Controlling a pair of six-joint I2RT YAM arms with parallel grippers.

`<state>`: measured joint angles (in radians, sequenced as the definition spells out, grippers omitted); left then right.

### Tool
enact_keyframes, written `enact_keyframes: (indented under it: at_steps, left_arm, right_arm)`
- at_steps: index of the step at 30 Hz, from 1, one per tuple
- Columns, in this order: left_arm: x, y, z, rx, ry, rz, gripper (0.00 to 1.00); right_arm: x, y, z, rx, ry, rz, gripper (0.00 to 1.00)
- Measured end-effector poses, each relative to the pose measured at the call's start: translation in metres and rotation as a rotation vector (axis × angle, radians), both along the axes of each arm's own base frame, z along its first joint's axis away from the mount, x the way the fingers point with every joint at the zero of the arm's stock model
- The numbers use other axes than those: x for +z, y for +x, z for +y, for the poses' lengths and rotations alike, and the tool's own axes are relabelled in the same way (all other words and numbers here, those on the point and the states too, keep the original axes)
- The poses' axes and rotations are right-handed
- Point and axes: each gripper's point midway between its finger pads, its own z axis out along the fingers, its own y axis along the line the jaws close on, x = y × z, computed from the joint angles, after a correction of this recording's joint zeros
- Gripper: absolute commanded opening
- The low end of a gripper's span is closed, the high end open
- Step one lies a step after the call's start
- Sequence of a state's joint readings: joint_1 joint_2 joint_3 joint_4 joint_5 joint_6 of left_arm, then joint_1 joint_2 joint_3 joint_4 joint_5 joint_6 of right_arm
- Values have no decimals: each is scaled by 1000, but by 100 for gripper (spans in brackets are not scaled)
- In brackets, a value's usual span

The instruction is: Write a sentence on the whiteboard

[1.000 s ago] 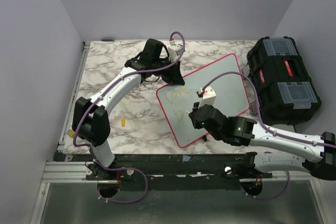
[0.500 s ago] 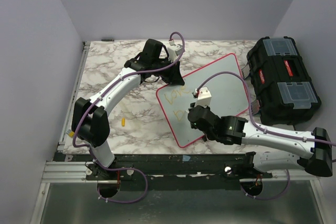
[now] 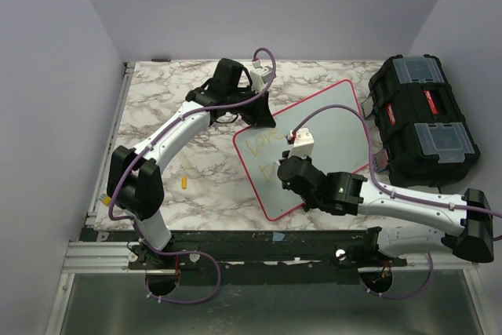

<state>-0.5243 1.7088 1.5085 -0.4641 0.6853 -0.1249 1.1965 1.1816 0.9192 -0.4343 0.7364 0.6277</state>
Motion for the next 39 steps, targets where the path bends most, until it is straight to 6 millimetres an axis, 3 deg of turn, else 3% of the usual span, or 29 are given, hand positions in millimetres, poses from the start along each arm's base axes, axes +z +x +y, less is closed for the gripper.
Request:
enact_keyframes:
  at_steps: [10, 19, 29, 39]
  left_arm:
    - [0, 0, 0, 2, 1, 1, 0]
    - [0, 0, 0, 1, 0, -1, 0]
    - [0, 0, 0, 1, -1, 0, 0]
    - [2, -1, 0, -1, -2, -2, 0]
  right_arm:
    - [-1, -1, -1, -9, 16, 7, 1]
    - [-19, -14, -15, -3, 28, 60, 1]
    - [-20, -18, -15, 6, 35, 80, 1]
    - [14, -18, -9, 23, 139, 44, 1]
